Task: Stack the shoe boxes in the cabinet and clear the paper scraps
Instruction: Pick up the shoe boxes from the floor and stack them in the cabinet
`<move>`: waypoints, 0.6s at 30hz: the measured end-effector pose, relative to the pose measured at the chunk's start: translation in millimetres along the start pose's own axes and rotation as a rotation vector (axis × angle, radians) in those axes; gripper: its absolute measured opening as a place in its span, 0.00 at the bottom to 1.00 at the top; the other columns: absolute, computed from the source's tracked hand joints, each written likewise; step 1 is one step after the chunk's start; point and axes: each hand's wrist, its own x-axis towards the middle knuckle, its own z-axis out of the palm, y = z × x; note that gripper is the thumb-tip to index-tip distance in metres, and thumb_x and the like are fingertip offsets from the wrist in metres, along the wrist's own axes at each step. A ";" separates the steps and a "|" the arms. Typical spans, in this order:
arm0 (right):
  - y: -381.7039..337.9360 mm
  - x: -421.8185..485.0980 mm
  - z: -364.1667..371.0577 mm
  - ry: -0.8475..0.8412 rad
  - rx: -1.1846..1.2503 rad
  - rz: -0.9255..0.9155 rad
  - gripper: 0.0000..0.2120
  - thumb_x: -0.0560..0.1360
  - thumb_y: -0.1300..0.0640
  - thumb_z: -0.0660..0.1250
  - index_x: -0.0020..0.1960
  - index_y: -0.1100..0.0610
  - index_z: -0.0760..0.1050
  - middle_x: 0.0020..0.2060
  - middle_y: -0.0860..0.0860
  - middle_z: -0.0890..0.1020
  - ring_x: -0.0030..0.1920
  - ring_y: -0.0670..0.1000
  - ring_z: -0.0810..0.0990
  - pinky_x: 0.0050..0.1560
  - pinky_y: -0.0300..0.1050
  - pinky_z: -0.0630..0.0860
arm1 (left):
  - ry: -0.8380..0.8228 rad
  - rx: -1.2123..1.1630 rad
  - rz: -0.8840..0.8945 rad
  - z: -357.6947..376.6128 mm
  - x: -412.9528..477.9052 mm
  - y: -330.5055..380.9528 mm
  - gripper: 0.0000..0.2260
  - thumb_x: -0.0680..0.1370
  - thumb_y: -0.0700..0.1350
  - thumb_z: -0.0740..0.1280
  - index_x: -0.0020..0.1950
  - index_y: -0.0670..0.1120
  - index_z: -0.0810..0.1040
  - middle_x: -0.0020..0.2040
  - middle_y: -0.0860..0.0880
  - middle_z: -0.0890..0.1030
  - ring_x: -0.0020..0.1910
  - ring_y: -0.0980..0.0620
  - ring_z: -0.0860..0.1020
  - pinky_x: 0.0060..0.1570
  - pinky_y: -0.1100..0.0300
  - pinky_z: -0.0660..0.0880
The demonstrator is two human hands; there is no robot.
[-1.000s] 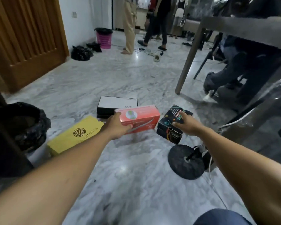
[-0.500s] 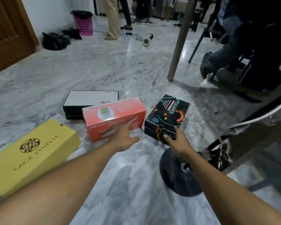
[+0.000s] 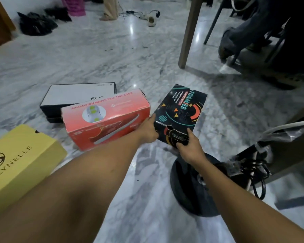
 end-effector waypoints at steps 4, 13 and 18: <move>-3.7 -10.7 6.7 -0.012 -0.083 -0.012 0.37 0.75 0.56 0.66 0.80 0.54 0.55 0.71 0.55 0.66 0.69 0.55 0.71 0.67 0.46 0.70 | 0.083 0.094 -0.022 0.8 -9.0 -19.5 0.36 0.74 0.36 0.68 0.80 0.45 0.57 0.77 0.46 0.61 0.75 0.44 0.62 0.73 0.58 0.60; -11.0 -85.8 47.7 -0.066 -0.094 -0.141 0.30 0.76 0.54 0.65 0.77 0.53 0.64 0.59 0.51 0.71 0.61 0.53 0.76 0.59 0.40 0.71 | 0.212 0.108 0.001 -33.4 -89.6 -70.9 0.27 0.74 0.38 0.70 0.72 0.45 0.71 0.65 0.47 0.72 0.65 0.45 0.73 0.65 0.54 0.70; -3.0 -138.0 55.6 -0.135 -0.115 -0.177 0.30 0.75 0.51 0.65 0.76 0.52 0.66 0.61 0.49 0.70 0.63 0.52 0.77 0.63 0.50 0.74 | 0.227 0.064 -0.069 -26.8 -161.4 -92.1 0.31 0.75 0.35 0.67 0.78 0.45 0.64 0.75 0.46 0.65 0.73 0.46 0.66 0.69 0.58 0.65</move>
